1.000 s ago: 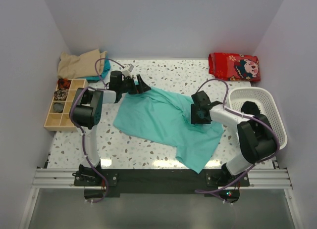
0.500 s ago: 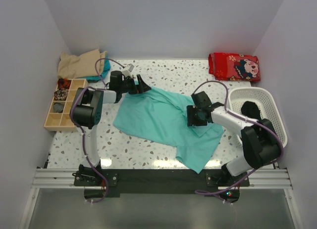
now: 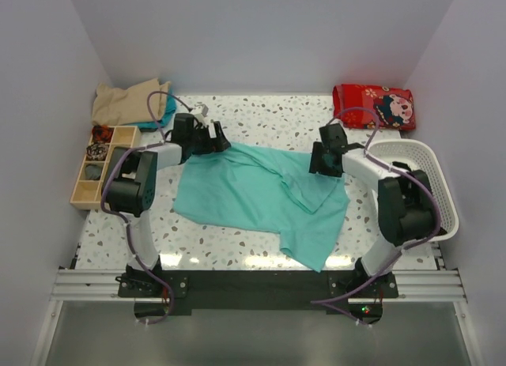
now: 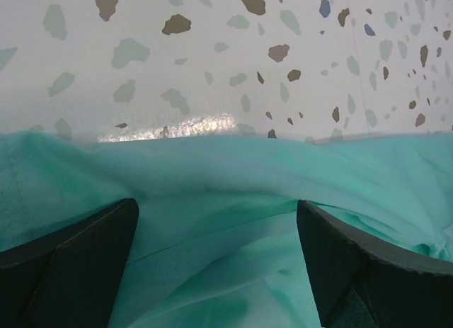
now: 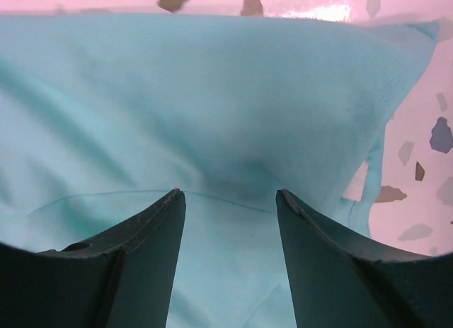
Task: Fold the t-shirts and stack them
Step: Fold the flattened tshirt in 1/3 of the way
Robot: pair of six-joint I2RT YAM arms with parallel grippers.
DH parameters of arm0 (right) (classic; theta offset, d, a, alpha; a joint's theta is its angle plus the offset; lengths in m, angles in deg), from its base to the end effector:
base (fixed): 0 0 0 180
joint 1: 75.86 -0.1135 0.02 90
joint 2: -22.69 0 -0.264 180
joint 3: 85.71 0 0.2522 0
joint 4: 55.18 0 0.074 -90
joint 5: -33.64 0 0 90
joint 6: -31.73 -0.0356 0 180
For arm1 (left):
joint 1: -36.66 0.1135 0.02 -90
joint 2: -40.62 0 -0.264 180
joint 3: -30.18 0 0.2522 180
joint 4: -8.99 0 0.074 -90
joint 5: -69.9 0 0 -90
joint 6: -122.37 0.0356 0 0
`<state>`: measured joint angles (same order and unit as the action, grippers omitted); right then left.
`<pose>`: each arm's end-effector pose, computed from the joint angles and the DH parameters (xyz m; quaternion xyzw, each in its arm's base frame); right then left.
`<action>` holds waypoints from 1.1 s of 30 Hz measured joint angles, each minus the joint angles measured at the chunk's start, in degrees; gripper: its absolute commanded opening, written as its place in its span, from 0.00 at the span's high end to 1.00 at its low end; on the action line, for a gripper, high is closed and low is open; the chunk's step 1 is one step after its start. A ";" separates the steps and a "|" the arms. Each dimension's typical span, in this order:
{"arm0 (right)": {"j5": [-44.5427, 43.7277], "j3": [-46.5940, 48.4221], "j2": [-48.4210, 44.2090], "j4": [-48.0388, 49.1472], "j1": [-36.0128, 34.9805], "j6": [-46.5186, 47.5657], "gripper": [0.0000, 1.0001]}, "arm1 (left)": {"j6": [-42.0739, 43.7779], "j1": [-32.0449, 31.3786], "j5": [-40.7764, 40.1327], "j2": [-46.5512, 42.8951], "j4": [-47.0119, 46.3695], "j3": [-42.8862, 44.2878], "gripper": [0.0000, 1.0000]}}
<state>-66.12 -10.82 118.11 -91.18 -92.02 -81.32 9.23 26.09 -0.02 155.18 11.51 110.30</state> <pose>0.3295 0.0892 0.1969 0.0818 0.9510 0.0195 0.2976 0.4141 -0.0897 0.1464 -0.0191 0.8843 -0.2768 0.3756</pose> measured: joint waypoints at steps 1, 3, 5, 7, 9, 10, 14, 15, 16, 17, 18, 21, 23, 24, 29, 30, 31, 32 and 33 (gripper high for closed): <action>0.04 0.07 1.53 0.37 0.55 0.00 0.42 | 0.22 0.00 -0.70 -0.28 0.94 0.07 0.00; 0.50 0.09 4.98 0.35 1.18 0.09 0.43 | 0.33 0.00 -2.23 -1.01 2.99 0.09 0.00; 0.66 1.16 6.88 0.26 1.09 0.28 0.43 | 0.57 0.00 -3.43 -1.81 5.07 0.02 0.00; 1.09 3.23 8.68 1.07 0.83 0.22 0.43 | 1.27 0.00 -4.59 -2.71 7.15 -0.26 0.00; 0.61 6.05 11.23 0.94 0.72 0.48 0.43 | 1.75 0.02 -5.79 -3.78 8.59 -1.03 0.00; 0.22 7.72 12.48 0.85 0.70 0.55 0.43 | 1.92 0.02 -6.49 -4.39 9.49 -1.44 0.00; -1.38 15.76 18.56 0.09 0.98 0.61 0.43 | 2.75 0.02 -9.51 -5.86 11.82 -2.43 0.00; -1.68 18.25 20.26 -0.02 1.11 0.63 0.43 | 2.89 0.02 -10.16 -6.03 12.09 -2.54 0.00; -1.79 19.87 21.40 0.13 1.20 0.68 0.43 | 3.10 0.02 -10.93 -6.16 12.52 -2.54 0.00; -1.81 21.38 22.51 0.26 1.31 0.81 0.42 | 3.28 0.04 -11.67 -6.27 12.81 -2.54 0.00; -1.79 22.32 23.17 0.42 1.40 0.96 0.42 | 3.41 0.04 -12.35 -6.43 13.09 -2.56 0.00; -1.53 22.93 23.47 0.42 1.57 1.25 0.41 | 4.07 0.17 -14.03 -7.30 13.92 -3.17 0.00; -1.22 23.08 23.50 0.28 1.66 1.46 0.41 | 4.37 0.46 -14.86 -8.48 15.04 -3.72 0.00; -1.16 23.30 23.63 0.07 1.68 1.55 0.41 | 4.48 0.63 -15.13 -9.25 15.74 -3.98 0.00; -1.01 23.96 24.15 -0.11 1.88 1.73 0.41 | 4.46 1.07 -14.58 -13.99 16.94 -5.18 0.00; -0.94 24.09 24.22 -0.11 1.92 1.73 0.41 | 4.44 1.09 -14.19 -14.86 17.16 -5.29 0.00; -0.76 24.13 24.24 -0.11 1.97 1.73 0.41 | 4.33 1.07 -13.70 -15.50 17.27 -5.29 0.00; -0.59 24.15 24.26 -0.11 2.01 1.73 0.41 | 4.26 1.07 -13.00 -15.67 17.22 -5.29 0.00; -0.39 24.15 24.26 -0.09 2.05 1.75 0.41 | 4.11 1.07 -12.17 -15.69 16.85 -5.53 0.00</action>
<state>-66.51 13.33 142.37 -91.27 -89.97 -79.57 13.34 27.17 -12.20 139.49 28.36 104.77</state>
